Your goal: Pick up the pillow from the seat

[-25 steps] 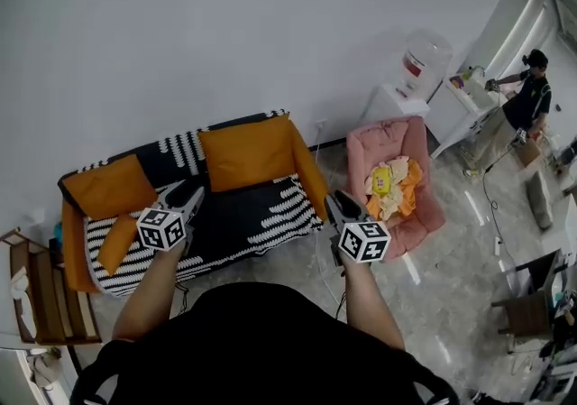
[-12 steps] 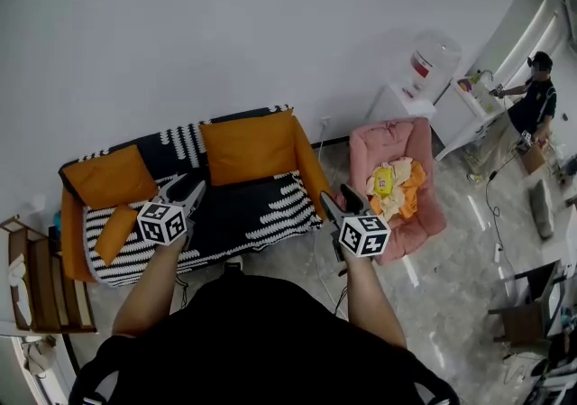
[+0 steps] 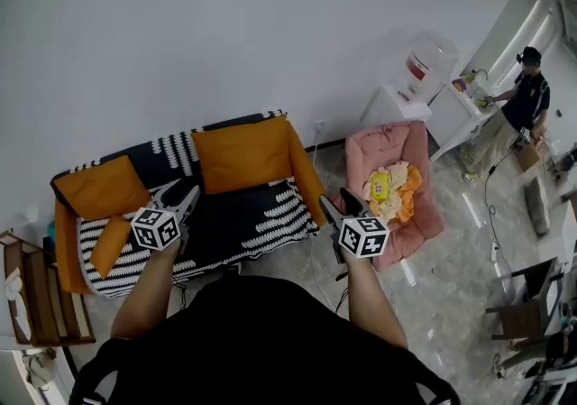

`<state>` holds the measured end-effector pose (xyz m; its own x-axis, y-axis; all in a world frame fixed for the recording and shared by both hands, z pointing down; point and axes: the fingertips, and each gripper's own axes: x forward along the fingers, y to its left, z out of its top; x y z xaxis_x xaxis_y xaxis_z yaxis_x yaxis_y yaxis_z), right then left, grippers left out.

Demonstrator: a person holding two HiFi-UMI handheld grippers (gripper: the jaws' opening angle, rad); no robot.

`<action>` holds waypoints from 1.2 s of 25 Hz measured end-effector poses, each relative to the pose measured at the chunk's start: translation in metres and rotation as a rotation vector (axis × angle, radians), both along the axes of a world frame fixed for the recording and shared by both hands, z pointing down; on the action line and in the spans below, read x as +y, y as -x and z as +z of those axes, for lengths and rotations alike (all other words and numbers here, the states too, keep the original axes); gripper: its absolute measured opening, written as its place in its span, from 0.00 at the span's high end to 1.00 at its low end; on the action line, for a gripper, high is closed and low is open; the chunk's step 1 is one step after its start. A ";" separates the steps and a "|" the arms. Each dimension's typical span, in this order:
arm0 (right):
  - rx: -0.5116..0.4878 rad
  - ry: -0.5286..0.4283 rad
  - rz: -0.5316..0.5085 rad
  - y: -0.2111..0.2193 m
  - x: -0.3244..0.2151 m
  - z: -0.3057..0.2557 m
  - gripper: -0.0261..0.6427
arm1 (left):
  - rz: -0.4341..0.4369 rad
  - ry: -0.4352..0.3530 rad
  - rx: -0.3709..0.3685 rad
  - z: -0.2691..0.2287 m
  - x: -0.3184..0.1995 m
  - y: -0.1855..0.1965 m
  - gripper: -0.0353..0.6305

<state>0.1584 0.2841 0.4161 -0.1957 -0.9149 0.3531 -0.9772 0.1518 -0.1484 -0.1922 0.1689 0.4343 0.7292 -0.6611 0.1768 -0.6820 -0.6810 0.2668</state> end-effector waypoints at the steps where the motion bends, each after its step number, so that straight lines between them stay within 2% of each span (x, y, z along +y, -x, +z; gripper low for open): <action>1: 0.000 0.005 0.002 -0.002 -0.005 0.001 0.55 | 0.003 0.003 -0.006 0.002 -0.005 -0.002 0.66; 12: -0.016 0.037 0.035 -0.013 -0.075 0.018 0.53 | 0.030 0.060 -0.041 0.027 -0.078 -0.008 0.66; 18: -0.013 0.062 0.053 -0.018 -0.107 0.028 0.52 | 0.059 0.053 -0.074 0.033 -0.119 -0.021 0.66; 30: -0.002 0.083 0.107 -0.025 -0.155 0.032 0.50 | 0.127 0.081 -0.073 0.045 -0.186 -0.037 0.66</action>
